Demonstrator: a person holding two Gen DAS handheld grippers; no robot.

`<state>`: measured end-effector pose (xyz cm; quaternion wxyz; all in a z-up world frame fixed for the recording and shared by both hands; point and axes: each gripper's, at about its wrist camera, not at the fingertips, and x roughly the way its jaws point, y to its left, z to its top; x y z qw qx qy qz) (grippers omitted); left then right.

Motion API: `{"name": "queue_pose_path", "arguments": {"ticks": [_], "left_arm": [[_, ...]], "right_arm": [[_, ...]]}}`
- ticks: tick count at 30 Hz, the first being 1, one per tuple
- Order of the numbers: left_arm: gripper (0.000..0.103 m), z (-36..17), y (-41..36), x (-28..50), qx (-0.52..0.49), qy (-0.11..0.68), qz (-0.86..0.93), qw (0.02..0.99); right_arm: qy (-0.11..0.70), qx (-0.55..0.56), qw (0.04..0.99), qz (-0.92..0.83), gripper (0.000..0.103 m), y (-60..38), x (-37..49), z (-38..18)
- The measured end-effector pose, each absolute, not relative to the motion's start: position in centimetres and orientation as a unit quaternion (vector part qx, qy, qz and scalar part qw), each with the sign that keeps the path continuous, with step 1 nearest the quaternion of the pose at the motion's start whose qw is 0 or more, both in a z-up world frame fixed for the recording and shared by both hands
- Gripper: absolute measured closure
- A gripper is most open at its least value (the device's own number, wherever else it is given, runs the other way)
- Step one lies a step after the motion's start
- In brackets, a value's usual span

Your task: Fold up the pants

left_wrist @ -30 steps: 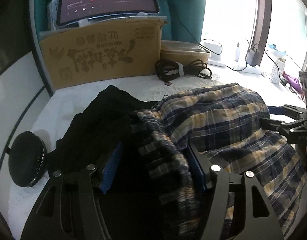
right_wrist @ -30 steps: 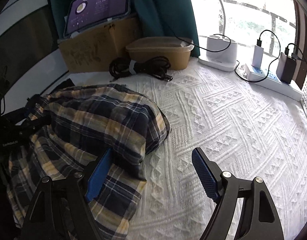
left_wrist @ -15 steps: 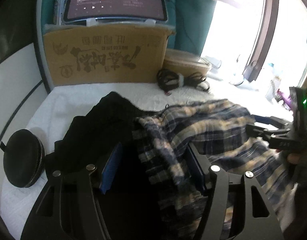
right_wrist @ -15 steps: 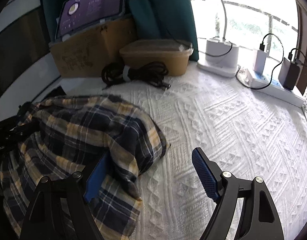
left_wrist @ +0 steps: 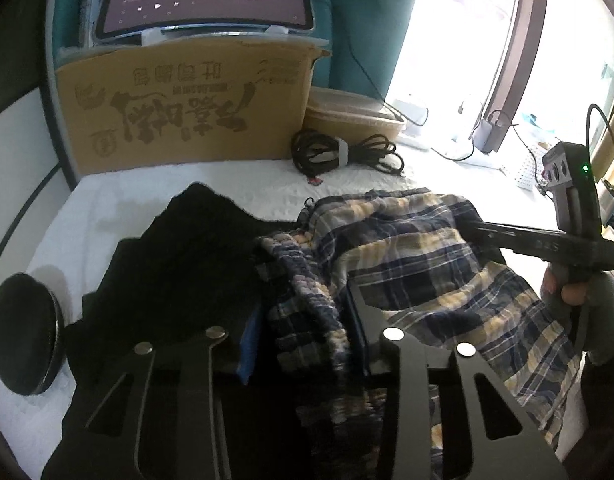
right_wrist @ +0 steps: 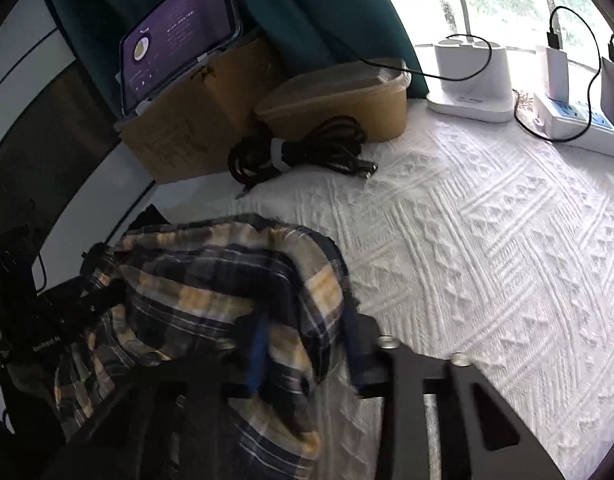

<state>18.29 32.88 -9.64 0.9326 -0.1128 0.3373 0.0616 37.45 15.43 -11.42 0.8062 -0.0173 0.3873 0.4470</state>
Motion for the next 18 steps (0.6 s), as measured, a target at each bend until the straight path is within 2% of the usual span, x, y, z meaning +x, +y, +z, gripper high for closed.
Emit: {"name": "queue_pose_path", "arguments": {"ticks": [4, 8, 10, 11, 12, 18], "left_arm": [[0.072, -8.5, 32.6, 19.0, -0.099, 0.326, 0.06, 0.938], [0.072, -8.7, 32.6, 20.1, -0.097, 0.338, 0.068, 0.934], [0.07, -9.0, 32.4, 20.2, -0.094, 0.344, 0.079, 0.931], [0.069, -9.0, 32.3, 20.0, -0.092, 0.346, 0.087, 0.93], [0.069, -8.9, 32.2, 19.8, -0.093, 0.345, 0.089, 0.93], [0.063, -8.1, 31.9, 18.1, -0.107, 0.348, 0.111, 0.925]], "right_arm": [[0.348, -0.042, 0.836, 0.423, 0.081, 15.6, 37.2, -10.0], [0.363, -0.049, 0.838, 0.404, 0.079, 15.6, 38.1, -10.9], [0.369, -0.04, 0.845, 0.385, 0.061, 14.8, 38.5, -10.9], [0.366, -0.037, 0.85, 0.379, 0.047, 14.3, 38.6, -10.8], [0.363, -0.028, 0.853, 0.375, 0.043, 13.5, 38.6, -10.6], [0.354, -0.02, 0.86, 0.366, 0.043, 10.9, 37.6, -9.6]]}}
